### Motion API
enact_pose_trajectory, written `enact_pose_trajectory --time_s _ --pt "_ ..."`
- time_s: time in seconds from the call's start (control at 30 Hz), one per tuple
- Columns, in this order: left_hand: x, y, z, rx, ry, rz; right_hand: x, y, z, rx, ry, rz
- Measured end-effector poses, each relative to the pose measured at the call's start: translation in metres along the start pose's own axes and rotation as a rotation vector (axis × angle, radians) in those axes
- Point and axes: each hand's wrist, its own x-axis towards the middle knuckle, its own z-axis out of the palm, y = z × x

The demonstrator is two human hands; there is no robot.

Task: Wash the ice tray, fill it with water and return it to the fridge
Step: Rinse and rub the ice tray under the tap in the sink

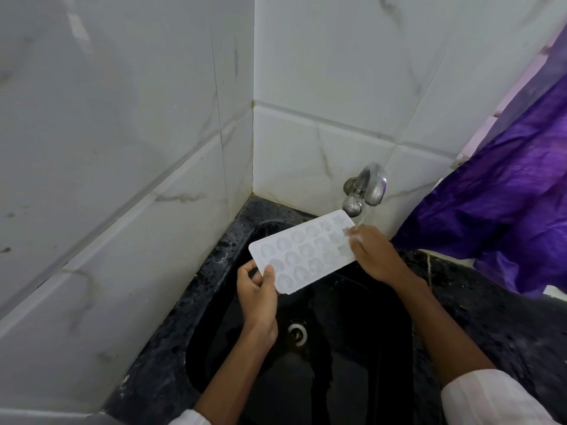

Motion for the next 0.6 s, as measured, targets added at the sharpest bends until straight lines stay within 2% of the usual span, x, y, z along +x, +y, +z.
enact_pose_trajectory --time_s 0.1,0.23,0.6 --pt "0.003 0.001 0.001 -0.015 0.015 -0.011 -0.005 -0.002 -0.002 0.128 0.074 0.043" --pt "0.005 0.004 0.003 -0.048 0.023 -0.027 -0.011 0.000 -0.003 0.133 0.148 0.010" --pt "0.004 0.006 0.003 -0.042 0.013 -0.018 -0.015 0.004 0.001 0.003 -0.027 0.002"
